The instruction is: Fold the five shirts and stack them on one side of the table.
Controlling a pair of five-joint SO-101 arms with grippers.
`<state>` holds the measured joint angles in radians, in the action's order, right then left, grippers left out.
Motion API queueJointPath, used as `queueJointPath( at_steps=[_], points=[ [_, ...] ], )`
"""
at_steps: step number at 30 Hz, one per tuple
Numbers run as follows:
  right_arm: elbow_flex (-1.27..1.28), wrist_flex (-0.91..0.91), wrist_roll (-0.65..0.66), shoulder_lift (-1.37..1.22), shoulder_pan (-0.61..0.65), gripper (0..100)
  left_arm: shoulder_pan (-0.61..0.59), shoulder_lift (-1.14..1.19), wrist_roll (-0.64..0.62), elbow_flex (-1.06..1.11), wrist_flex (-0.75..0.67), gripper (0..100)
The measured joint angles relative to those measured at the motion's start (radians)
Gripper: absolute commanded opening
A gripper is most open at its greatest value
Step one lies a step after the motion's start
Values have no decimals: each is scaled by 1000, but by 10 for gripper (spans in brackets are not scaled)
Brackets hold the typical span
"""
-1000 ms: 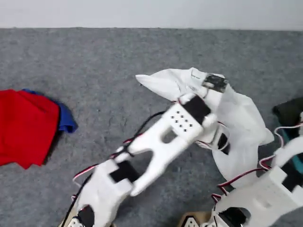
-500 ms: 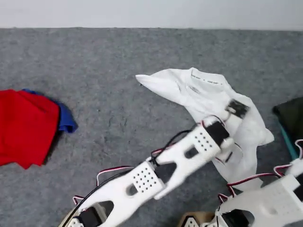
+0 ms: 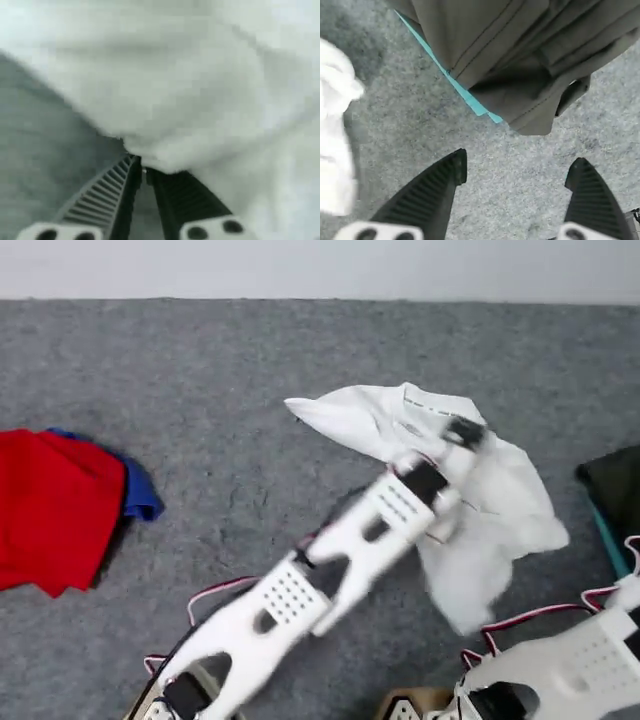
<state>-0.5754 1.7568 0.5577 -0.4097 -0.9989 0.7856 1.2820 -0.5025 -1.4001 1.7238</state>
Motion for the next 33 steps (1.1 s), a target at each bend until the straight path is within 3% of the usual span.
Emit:
queueJointPath(
  at_steps=[6,15,20,24,29,33],
  points=[
    [0,0,0,0,0,318,-250,-5,0,20,0,13],
    [92,0,0,0,54,318,-644,-215,68,330,0,28],
    [201,0,84,0,180,319,-674,-381,186,459,0,208],
    [213,0,98,0,279,322,-704,-522,198,560,0,313],
    [213,0,100,25,468,409,-812,-720,196,720,3,330],
    [213,0,9,83,686,422,-896,-868,247,879,3,330]
  ],
)
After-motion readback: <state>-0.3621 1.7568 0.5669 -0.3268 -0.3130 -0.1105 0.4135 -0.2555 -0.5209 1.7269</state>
